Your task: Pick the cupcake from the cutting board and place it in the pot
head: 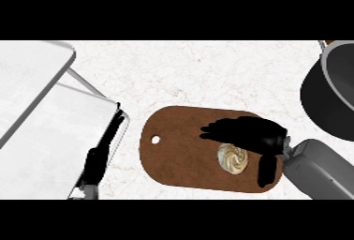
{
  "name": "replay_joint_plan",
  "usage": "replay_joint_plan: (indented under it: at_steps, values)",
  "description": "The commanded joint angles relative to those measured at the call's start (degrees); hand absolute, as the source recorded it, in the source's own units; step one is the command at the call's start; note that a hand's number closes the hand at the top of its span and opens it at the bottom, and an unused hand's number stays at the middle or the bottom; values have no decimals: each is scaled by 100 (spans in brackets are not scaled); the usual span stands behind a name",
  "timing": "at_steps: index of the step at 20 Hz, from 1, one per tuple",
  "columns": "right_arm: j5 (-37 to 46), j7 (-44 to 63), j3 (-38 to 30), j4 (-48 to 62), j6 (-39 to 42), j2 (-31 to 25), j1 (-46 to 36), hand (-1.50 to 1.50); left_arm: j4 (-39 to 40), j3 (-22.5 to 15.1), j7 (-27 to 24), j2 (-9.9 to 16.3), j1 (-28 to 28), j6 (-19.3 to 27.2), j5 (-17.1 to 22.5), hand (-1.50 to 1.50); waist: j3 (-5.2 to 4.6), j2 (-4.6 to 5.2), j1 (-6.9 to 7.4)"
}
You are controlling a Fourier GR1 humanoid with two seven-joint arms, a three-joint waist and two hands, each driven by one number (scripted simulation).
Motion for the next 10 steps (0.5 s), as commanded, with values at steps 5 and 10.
replay_joint_plan:
  at_steps: [5,10]
  values:
    - [500,-518,292,224,-207,100,-74,150,-268,1120,251,754,-1035,20,160,0,116,-18,26]
    - [875,-960,473,264,-672,133,84,150,-411,1156,120,856,-793,-170,351,0,115,-30,50]
